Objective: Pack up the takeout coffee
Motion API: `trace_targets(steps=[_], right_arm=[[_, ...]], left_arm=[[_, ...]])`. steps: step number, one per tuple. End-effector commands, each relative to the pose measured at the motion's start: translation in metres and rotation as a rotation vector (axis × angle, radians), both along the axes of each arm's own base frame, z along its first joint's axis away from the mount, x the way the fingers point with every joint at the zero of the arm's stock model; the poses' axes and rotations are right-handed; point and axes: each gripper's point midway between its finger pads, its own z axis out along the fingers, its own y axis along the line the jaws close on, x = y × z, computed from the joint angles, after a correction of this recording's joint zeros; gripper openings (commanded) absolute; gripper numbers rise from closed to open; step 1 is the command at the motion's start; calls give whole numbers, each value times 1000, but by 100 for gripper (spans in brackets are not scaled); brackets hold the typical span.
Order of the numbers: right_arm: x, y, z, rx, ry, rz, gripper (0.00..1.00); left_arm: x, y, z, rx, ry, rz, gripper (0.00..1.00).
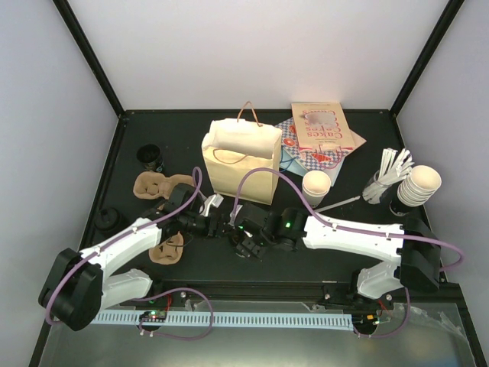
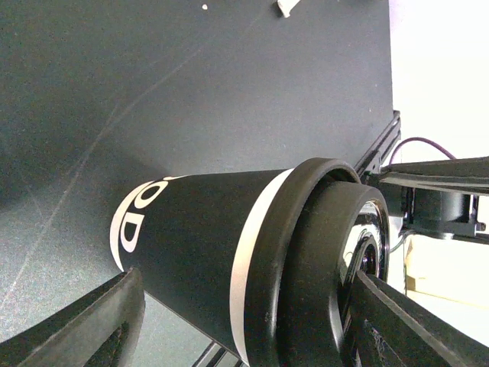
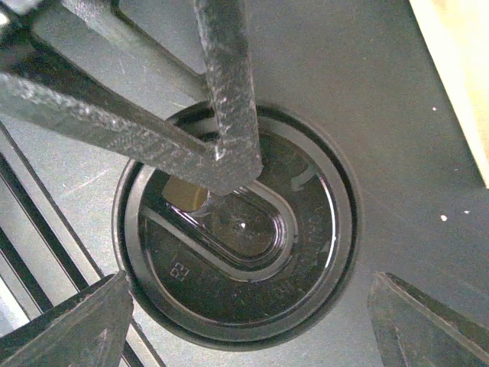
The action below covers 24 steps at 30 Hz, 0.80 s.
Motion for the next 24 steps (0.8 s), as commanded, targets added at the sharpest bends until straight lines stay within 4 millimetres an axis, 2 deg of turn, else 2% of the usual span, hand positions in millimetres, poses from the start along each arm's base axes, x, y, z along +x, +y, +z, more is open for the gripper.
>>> trace_targets(steps=[1,11,15,19,24], right_arm=[[10,3,16,-14,-48,2,87],[13,6,24,9,-60,-7,87],[13,4,30,25,-71,-14,87],[13,4,38,55,-77,-21,89],[18,1,38,57,-90,-65,90]], left_arm=[[4,0,6,34,1,8,76],[15,-12,49,-33,-52,-12,88],[19,-10,61,-35,-81,9,90],[27,4,69,-8,-112,77,90],[40,34,79,25,-182,182,91]])
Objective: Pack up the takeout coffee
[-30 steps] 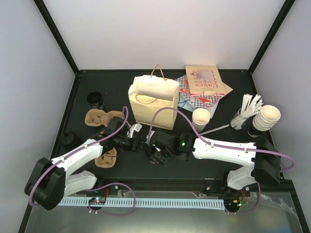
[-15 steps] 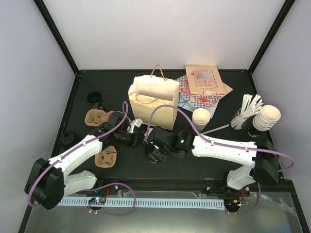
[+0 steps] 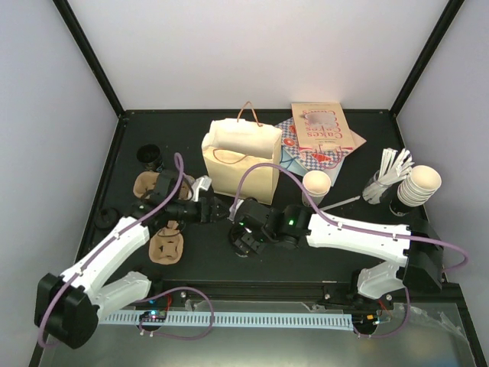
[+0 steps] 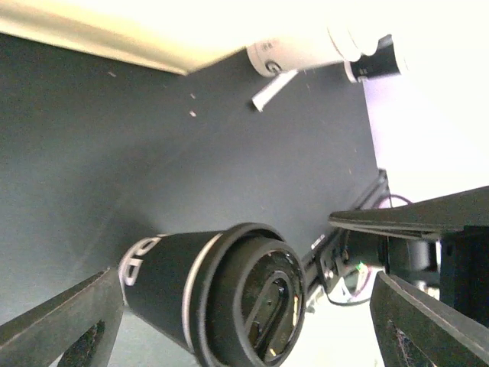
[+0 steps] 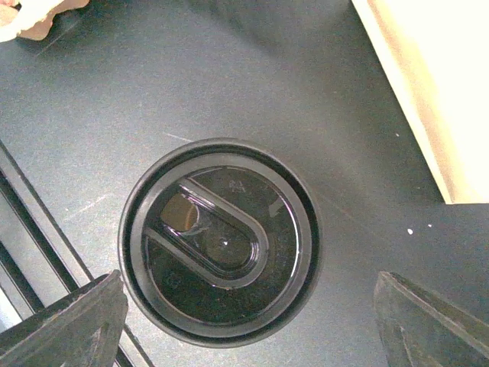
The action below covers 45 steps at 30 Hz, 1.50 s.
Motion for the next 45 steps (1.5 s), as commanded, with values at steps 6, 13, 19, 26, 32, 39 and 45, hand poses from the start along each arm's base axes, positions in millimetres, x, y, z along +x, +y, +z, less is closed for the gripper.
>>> trace_targets(steps=[6,13,19,26,32,39,45], right_arm=[[18,-13,22,55,-35,-206,97],[9,-8,17,24,78,-279,97],[10,0,6,-18,123,-330,96],[13,5,-2,-73,143,-364,96],[8,12,-4,-66,174,-334,96],[12,9,8,-51,143,-333,95],[7,8,-4,-93,166,-318,93]], left_arm=[[24,65,30,121,-144,228,94],[30,86,41,182,-239,334,99],[27,88,46,182,-261,338,99],[22,88,42,186,-258,323,99],[20,84,44,161,-267,308,99],[19,80,41,146,-259,283,99],[18,77,43,133,-268,266,99]])
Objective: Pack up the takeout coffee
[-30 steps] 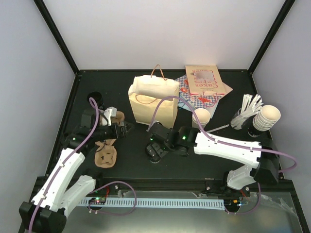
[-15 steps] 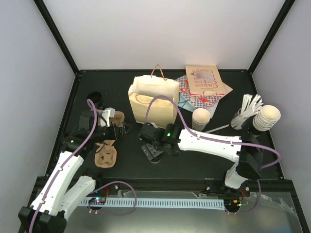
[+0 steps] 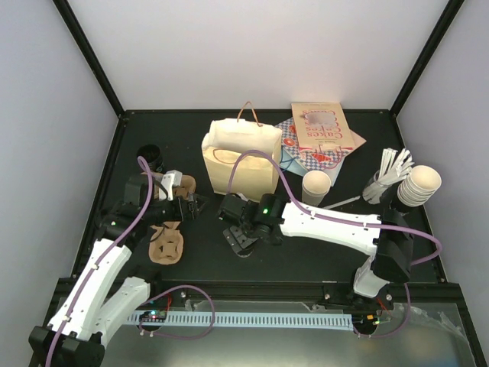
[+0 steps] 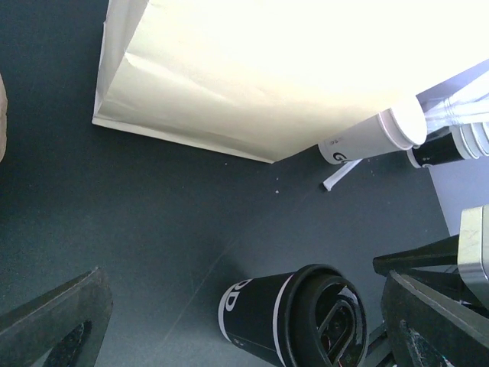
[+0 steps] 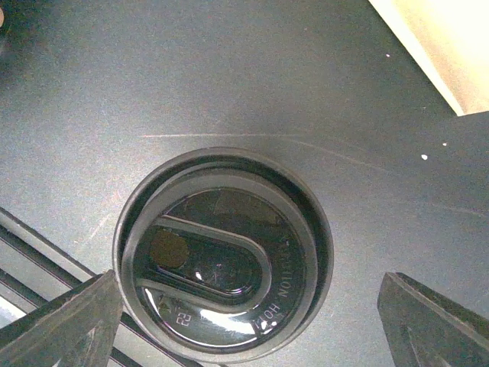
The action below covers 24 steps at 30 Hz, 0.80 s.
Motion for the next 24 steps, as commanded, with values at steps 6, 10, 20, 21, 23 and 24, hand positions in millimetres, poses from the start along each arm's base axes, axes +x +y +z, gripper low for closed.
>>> trace_targets(steps=[6,10,20,21,23,24], right_arm=[[-1,0,-10,-33,25,2,93],[-2,0,-16,-40,31,3,92],[-1,1,-8,-18,19,8,90],[1,1,-3,-12,6,4,90],[4,0,7,3,-17,3,90],[3,0,10,5,-21,11,90]], left_arm=[[1,-1,3,-2,-23,-19,99],[2,0,3,4,-25,-11,99],[1,-2,1,-5,-14,-20,99],[2,-3,1,-7,-14,-21,99],[2,-3,1,-9,-12,-24,99],[2,-3,1,-10,-11,-26,99]])
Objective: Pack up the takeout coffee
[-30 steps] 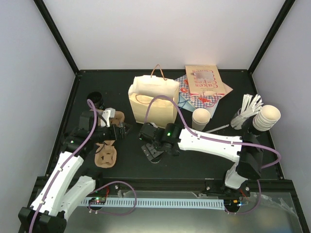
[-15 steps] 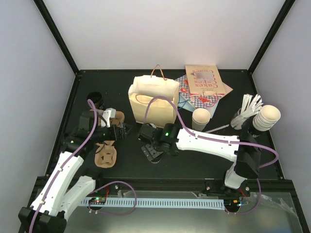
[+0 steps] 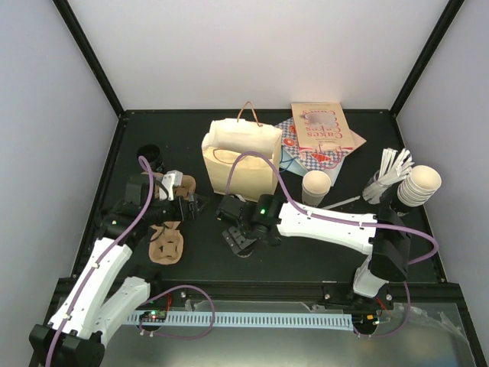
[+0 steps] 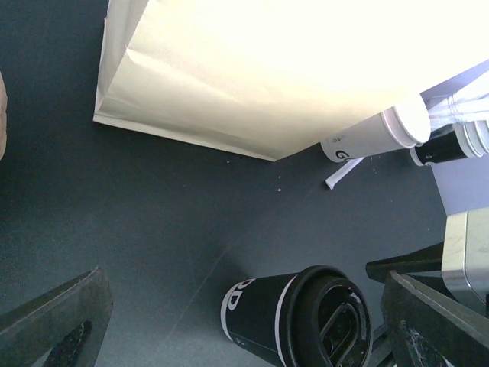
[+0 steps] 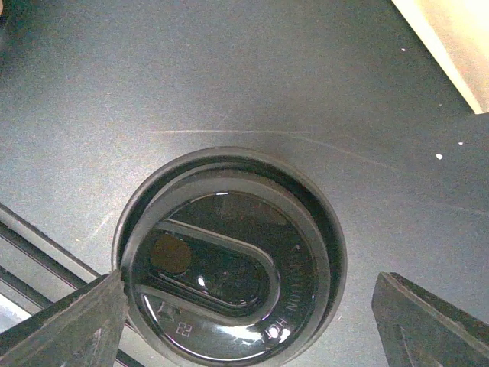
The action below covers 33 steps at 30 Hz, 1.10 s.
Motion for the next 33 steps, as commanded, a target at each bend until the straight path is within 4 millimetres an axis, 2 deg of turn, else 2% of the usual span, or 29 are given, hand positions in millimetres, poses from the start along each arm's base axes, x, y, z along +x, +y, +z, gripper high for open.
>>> trace_targets(steps=[1,6,13,20,33], right_arm=[[6,-3,20,20,-47,12,90],[-2,3,26,26,-58,83,90],[-10,12,16,5,-32,130,92],[-10,9,5,-33,-24,125,95],[-9,7,-7,-58,-8,87,89]], left_arm=[[1,-4,4,-17,-16,-24,99],[1,-6,3,-24,-5,-39,99],[1,-7,4,-28,-7,-45,99],[2,-7,4,-28,-7,-45,99],[1,-7,1,-23,3,-50,99]])
